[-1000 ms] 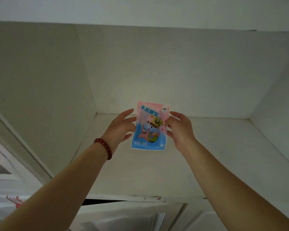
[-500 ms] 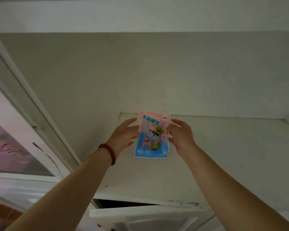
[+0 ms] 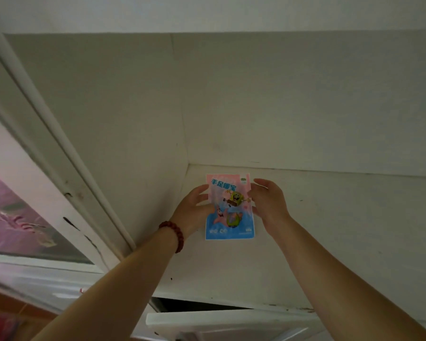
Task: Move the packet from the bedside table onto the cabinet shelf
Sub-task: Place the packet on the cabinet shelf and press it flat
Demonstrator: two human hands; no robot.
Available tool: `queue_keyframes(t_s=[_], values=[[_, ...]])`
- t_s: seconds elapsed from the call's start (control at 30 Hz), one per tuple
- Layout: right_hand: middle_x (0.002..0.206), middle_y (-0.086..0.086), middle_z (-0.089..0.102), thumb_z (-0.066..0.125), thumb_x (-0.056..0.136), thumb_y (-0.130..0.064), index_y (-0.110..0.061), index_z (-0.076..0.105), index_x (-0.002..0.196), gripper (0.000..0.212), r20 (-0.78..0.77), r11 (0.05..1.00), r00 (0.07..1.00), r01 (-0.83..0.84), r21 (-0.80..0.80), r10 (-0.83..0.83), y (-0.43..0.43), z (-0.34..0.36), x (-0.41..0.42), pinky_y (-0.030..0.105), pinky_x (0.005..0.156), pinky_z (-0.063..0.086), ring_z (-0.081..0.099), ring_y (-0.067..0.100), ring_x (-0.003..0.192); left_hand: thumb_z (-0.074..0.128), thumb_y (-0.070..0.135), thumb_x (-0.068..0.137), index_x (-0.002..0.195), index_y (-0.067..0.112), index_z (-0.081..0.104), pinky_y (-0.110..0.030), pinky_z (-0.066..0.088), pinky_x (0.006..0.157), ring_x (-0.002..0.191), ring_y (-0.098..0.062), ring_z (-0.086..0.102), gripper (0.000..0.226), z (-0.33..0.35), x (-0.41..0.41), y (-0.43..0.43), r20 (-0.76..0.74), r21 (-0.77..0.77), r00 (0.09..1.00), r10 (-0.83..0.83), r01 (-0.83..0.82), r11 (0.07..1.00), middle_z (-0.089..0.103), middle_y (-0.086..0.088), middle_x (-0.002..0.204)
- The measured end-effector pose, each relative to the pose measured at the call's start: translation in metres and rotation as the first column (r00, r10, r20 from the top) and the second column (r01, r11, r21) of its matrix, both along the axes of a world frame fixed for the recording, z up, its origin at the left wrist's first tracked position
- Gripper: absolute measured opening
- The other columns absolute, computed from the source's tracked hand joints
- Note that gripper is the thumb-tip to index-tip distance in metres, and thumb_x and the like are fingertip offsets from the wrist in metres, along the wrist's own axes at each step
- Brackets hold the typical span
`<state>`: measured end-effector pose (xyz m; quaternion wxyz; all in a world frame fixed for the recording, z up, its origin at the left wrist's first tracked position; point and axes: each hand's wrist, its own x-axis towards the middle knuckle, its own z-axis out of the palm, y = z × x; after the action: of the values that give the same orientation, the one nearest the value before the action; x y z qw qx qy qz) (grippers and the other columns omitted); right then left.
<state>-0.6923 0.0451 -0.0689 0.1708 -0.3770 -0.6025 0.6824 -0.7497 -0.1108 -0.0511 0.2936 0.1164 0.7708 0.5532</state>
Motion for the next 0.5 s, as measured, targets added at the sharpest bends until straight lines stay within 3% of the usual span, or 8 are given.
queue_keyframes(t_s=[0.03,0.1,0.13,0.2,0.27,0.37,0.43,0.5], values=[[0.123,0.010,0.063,0.053,0.076,-0.002,-0.012,0.051,0.118,0.043,0.003,0.999,1.000,-0.018,0.043,0.018,0.000,0.000,0.001,0.038,0.081,0.055,0.063,0.025,0.102,0.057,0.002,0.085,0.140,0.022,0.036,-0.015,0.046,0.071,0.116,-0.016,0.049,0.062,-0.003,-0.001,0.000,-0.025,-0.011,1.000,-0.016,0.016,1.000,0.043,-0.004,0.143],[0.129,0.004,0.057,0.052,0.080,-0.001,-0.011,0.052,0.119,0.040,0.026,0.984,0.997,-0.076,0.161,0.073,0.000,-0.001,0.004,0.015,0.064,0.049,0.058,0.018,0.099,0.059,0.008,0.084,0.143,0.024,0.032,-0.026,0.043,0.094,0.132,-0.021,0.040,0.067,-0.007,-0.001,0.000,-0.126,-0.094,0.991,-0.051,0.039,0.995,0.036,-0.002,0.149],[0.129,0.002,0.055,0.052,0.082,0.000,-0.011,0.052,0.122,0.041,0.051,0.970,0.994,-0.107,0.220,0.099,0.000,-0.002,0.006,0.006,0.054,0.043,0.055,0.014,0.097,0.060,0.010,0.084,0.143,0.025,0.030,-0.028,0.038,0.099,0.134,-0.021,0.037,0.068,-0.009,-0.001,0.000,-0.184,-0.144,0.980,-0.077,0.051,0.988,0.033,0.000,0.150],[0.128,0.003,0.053,0.052,0.083,0.000,-0.012,0.051,0.125,0.044,0.097,0.939,0.986,-0.161,0.303,0.138,0.003,-0.007,0.009,0.002,0.045,0.038,0.052,0.013,0.097,0.064,0.011,0.082,0.143,0.025,0.030,-0.024,0.034,0.100,0.132,-0.017,0.037,0.072,-0.013,0.000,0.001,-0.254,-0.192,0.957,-0.140,0.092,0.977,0.035,0.002,0.149],[0.128,0.004,0.055,0.053,0.082,0.001,-0.014,0.053,0.120,0.041,0.114,0.914,0.977,-0.208,0.348,0.180,0.005,-0.011,0.012,0.003,0.049,0.040,0.053,0.013,0.099,0.067,0.015,0.082,0.143,0.024,0.030,-0.019,0.031,0.097,0.128,-0.013,0.038,0.073,-0.017,0.001,0.002,-0.298,-0.239,0.929,-0.219,0.150,0.959,0.036,0.002,0.147],[0.120,0.000,0.057,0.056,0.082,-0.001,-0.020,0.055,0.111,0.036,0.151,0.849,0.952,-0.306,0.430,0.267,0.008,-0.013,0.017,0.014,0.070,0.045,0.056,0.016,0.108,0.064,0.020,0.084,0.144,0.023,0.028,-0.018,0.027,0.101,0.135,-0.016,0.035,0.071,-0.024,-0.002,0.003,-0.358,-0.359,0.867,-0.348,0.217,0.908,0.033,0.000,0.151],[0.122,0.001,0.057,0.059,0.082,-0.005,-0.021,0.055,0.114,0.035,0.222,0.766,0.918,-0.395,0.506,0.327,0.009,-0.014,0.021,0.022,0.081,0.044,0.053,0.013,0.111,0.065,0.020,0.083,0.143,0.019,0.031,-0.016,0.026,0.102,0.135,-0.016,0.037,0.069,-0.028,-0.003,0.003,-0.387,-0.393,0.821,-0.420,0.264,0.881,0.036,-0.002,0.150],[0.128,0.002,0.056,0.061,0.083,-0.009,-0.019,0.054,0.119,0.039,0.296,0.662,0.876,-0.482,0.573,0.381,0.009,-0.015,0.025,0.021,0.085,0.041,0.051,0.010,0.110,0.067,0.024,0.081,0.142,0.018,0.034,-0.018,0.026,0.106,0.134,-0.017,0.038,0.070,-0.031,-0.005,0.004,-0.433,-0.434,0.758,-0.488,0.300,0.850,0.040,-0.002,0.147]])
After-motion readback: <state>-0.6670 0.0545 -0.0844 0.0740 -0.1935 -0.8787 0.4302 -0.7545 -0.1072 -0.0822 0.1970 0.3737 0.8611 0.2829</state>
